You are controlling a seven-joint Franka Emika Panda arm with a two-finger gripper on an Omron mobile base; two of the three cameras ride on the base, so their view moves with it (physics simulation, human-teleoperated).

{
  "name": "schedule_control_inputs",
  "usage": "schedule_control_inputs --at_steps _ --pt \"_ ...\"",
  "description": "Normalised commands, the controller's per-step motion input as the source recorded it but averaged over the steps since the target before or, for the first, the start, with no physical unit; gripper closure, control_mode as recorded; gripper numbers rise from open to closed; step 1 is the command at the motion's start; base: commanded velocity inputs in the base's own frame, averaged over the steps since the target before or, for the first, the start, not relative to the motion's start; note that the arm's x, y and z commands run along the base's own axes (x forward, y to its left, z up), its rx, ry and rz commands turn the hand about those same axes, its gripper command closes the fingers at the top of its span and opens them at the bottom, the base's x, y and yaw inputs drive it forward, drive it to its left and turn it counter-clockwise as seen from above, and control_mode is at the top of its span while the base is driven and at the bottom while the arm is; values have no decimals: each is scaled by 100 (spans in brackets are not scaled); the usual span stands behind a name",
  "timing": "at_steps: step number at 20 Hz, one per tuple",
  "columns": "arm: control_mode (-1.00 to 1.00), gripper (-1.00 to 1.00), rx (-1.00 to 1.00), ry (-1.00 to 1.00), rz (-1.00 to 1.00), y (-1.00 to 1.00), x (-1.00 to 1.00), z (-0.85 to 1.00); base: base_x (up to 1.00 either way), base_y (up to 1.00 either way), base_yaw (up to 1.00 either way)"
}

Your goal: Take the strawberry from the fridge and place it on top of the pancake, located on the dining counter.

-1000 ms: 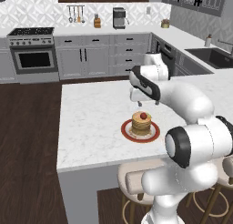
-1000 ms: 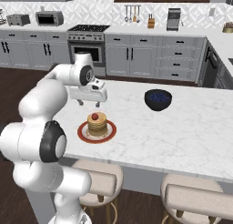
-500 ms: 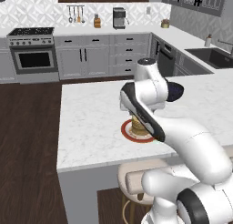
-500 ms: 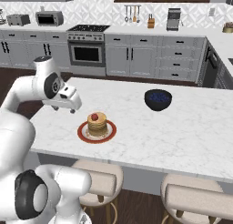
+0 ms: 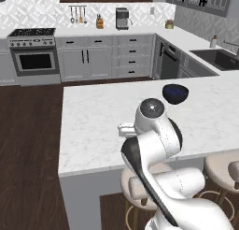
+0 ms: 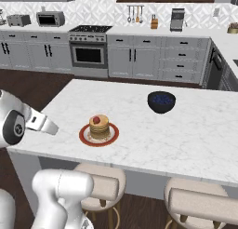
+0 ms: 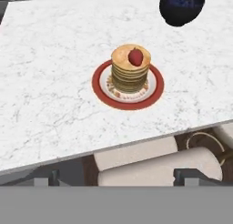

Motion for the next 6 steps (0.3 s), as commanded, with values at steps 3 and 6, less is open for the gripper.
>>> schedule_control_inputs --at_steps 3,6 --pt "-100 -100 -1 -3 0 22 -64 -3 0 0 0" --pt "-100 -100 -10 5 0 30 -3 4 0 0 0"
